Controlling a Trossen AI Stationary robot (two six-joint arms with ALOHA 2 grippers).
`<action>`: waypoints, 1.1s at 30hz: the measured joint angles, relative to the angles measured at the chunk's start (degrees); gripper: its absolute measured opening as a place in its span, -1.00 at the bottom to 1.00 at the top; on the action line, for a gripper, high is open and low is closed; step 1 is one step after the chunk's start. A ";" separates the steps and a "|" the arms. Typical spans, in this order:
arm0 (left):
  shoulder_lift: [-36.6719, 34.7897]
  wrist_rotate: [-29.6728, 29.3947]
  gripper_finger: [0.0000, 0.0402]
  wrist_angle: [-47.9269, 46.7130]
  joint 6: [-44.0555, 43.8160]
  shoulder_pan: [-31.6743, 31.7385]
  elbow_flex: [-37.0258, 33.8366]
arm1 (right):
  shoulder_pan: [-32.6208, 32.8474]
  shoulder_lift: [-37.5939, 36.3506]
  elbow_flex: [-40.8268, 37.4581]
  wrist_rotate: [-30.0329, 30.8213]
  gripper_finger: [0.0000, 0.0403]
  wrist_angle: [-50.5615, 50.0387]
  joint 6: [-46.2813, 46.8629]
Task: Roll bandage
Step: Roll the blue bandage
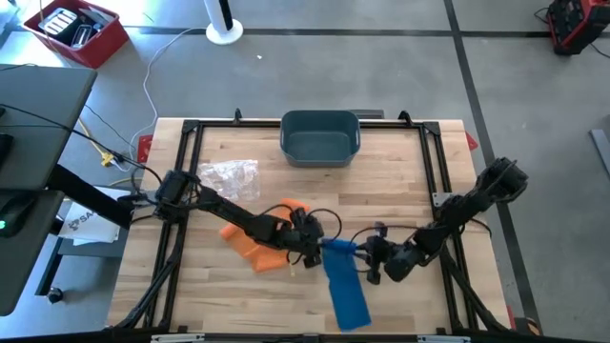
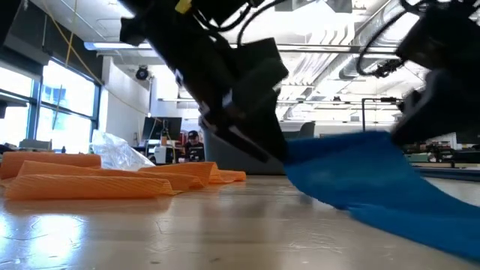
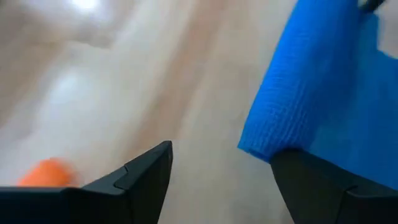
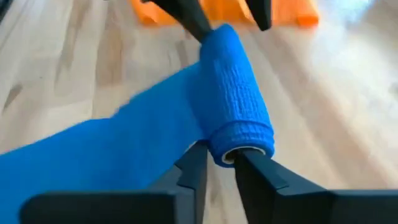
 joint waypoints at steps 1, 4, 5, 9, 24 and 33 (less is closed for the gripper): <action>-0.83 -0.40 0.31 -1.28 -0.70 0.06 -0.01 | -0.97 -1.18 0.00 -1.31 -0.74 0.03 -1.62; -3.58 -0.44 0.31 -5.85 -4.32 -0.53 0.01 | -2.60 -4.50 0.00 -5.07 -0.92 0.26 -4.97; -4.74 -0.44 0.31 -8.71 -5.74 -1.33 0.09 | -2.72 -5.50 0.00 -5.03 -0.96 0.48 -6.18; -9.05 -5.67 0.31 -22.37 -14.97 -6.52 -0.01 | -2.10 -9.31 0.00 0.29 -0.95 1.14 -10.54; -16.59 -42.80 0.31 -12.71 -30.77 -24.57 -0.02 | 0.66 -26.77 -0.04 2.27 -0.99 3.13 -19.33; -13.46 -16.65 0.31 13.10 -4.03 -21.07 -0.05 | 7.38 -27.80 -0.04 -0.07 -1.00 6.55 -28.08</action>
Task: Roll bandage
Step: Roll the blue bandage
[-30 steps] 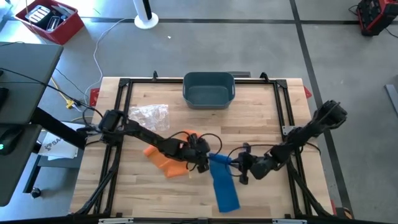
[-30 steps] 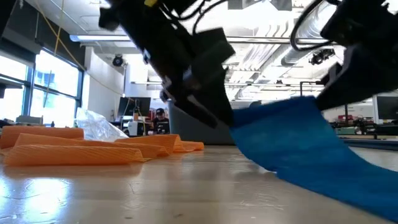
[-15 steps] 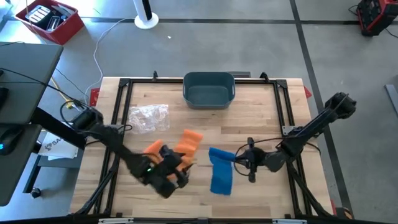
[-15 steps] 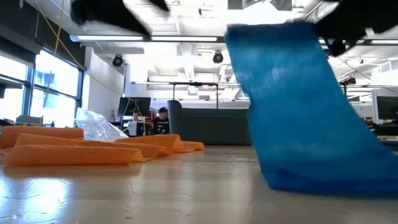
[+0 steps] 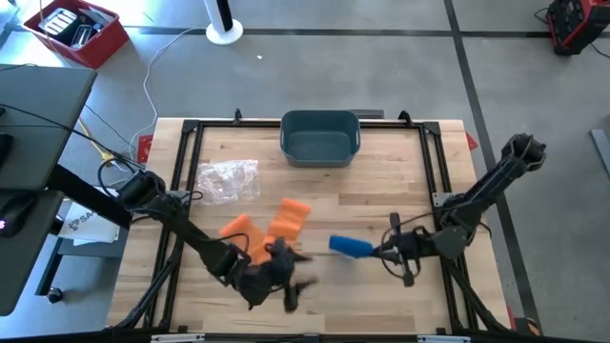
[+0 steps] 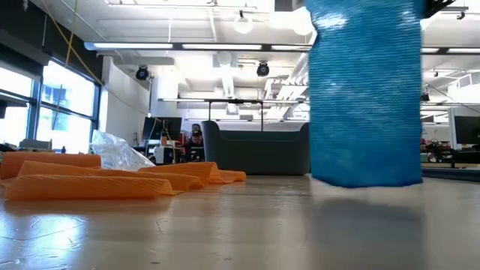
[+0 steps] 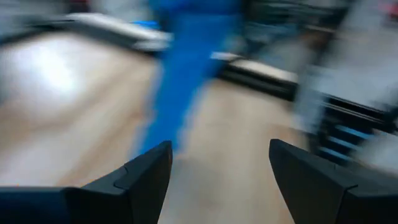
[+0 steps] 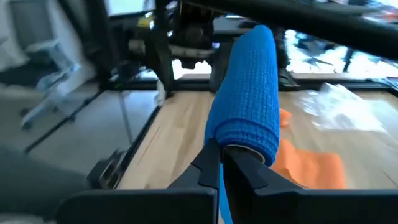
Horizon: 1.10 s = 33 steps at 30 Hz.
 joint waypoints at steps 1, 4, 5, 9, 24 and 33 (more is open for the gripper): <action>0.13 3.41 0.31 3.31 3.87 -0.13 0.00 | 0.85 0.05 0.00 -0.65 -1.00 -0.24 -1.13; -0.22 6.97 0.31 11.98 12.81 -1.10 0.00 | 3.33 0.08 0.00 -0.70 -1.00 -0.53 -2.70; -0.34 6.82 0.31 14.66 15.58 -1.48 0.00 | 3.95 0.10 0.00 -0.66 -1.00 -0.86 -3.16; -1.18 5.41 0.31 20.82 27.33 -0.53 0.00 | 4.29 -0.32 0.00 -0.23 -1.00 -2.23 -5.93; -2.00 3.89 0.31 12.98 16.29 10.36 -0.04 | -3.99 -0.15 -0.07 -7.29 -1.00 -14.55 -4.36; -2.00 4.00 0.31 6.95 14.75 8.41 -0.04 | -4.11 -0.36 -0.07 -8.43 -1.00 -14.44 -6.19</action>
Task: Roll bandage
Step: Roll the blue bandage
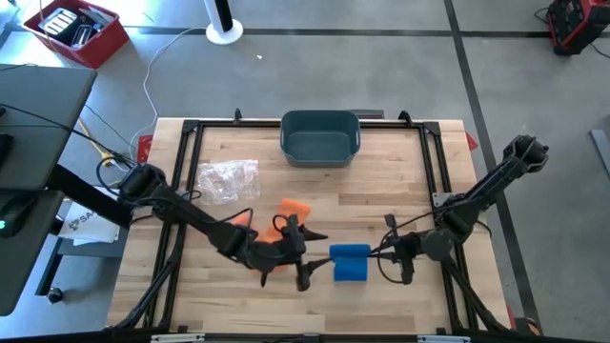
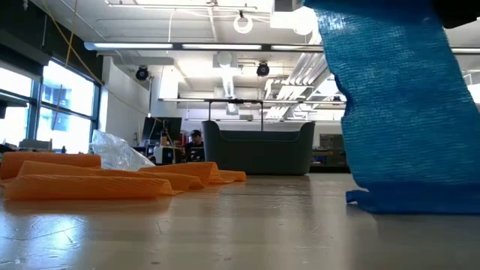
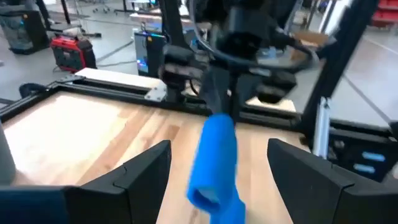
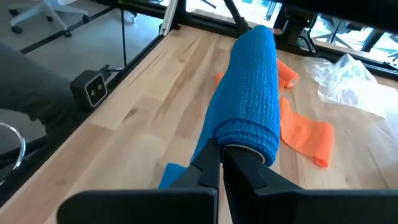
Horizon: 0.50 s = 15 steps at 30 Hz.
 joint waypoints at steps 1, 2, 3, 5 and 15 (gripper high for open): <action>0.00 -0.02 0.31 -1.40 -0.99 -0.39 0.00 | 0.00 -0.05 0.00 0.01 -1.00 0.32 0.28; 0.00 0.03 0.31 -3.03 -2.50 -0.74 0.00 | 0.00 -0.10 0.00 0.01 -1.00 0.90 0.37; 0.00 0.09 0.31 -4.87 -4.33 -1.08 0.00 | 0.00 -0.10 0.00 0.03 -1.00 1.89 0.37; 0.00 0.07 0.31 -7.80 -7.14 -1.70 0.00 | 0.00 -0.12 0.00 0.03 -1.00 4.35 -0.32; 0.00 -2.94 0.31 -3.57 -0.05 -3.44 0.00 | 0.00 -0.62 0.00 -2.05 -1.00 11.42 -3.82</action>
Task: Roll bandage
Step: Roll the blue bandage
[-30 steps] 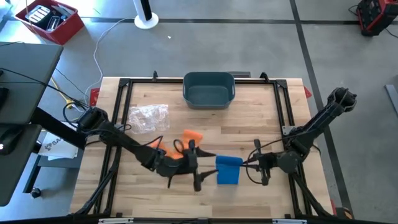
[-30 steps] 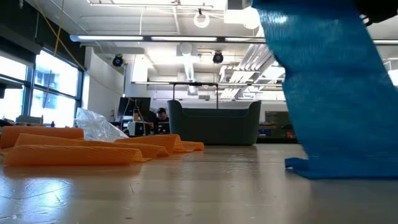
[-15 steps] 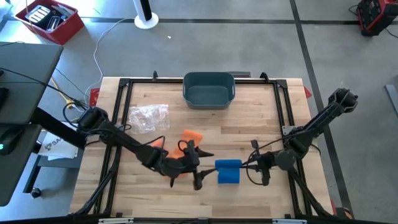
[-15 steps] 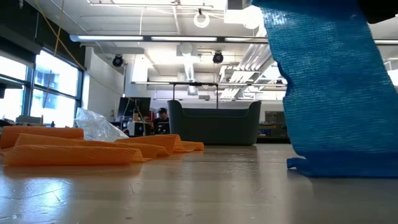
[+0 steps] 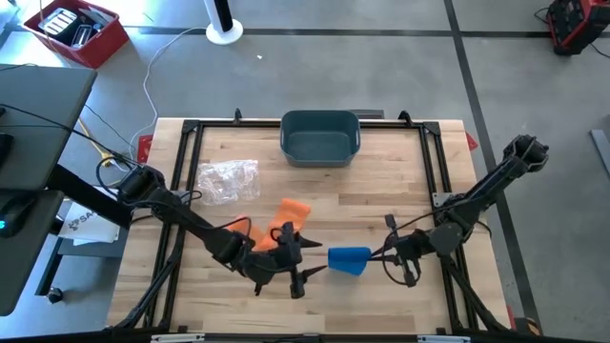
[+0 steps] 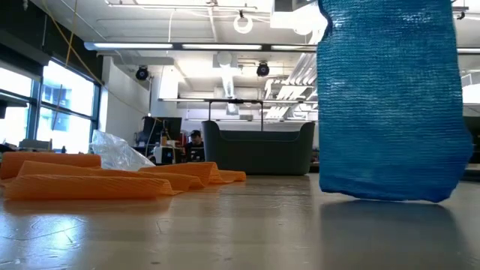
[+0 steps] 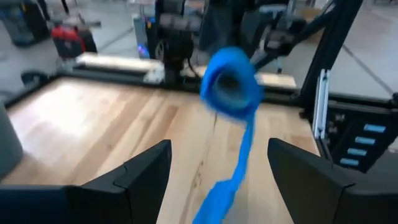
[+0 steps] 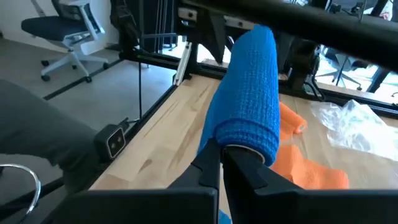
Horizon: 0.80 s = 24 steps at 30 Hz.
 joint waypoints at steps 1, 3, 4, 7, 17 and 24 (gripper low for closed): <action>0.00 -0.93 0.31 1.61 1.82 -0.59 0.00 | 0.00 0.00 0.00 0.02 -1.00 0.02 0.14; 0.00 -3.08 0.31 4.95 5.49 -1.75 0.00 | 0.00 0.00 0.00 0.00 -1.00 0.06 1.15; 0.00 -3.80 0.31 6.29 7.49 -2.25 0.00 | 0.00 0.00 0.00 0.02 -1.00 0.06 1.25; 0.00 -3.32 0.31 9.55 10.81 -2.27 0.00 | -0.01 0.00 0.00 0.02 -1.00 0.55 0.93; 0.79 1.05 0.31 9.07 5.06 0.65 0.00 | -1.67 -0.02 0.00 -0.39 -1.00 1.94 -1.37; 0.98 2.76 0.31 9.45 4.06 2.15 0.00 | -4.06 -0.04 0.00 -4.03 -1.00 1.59 -1.40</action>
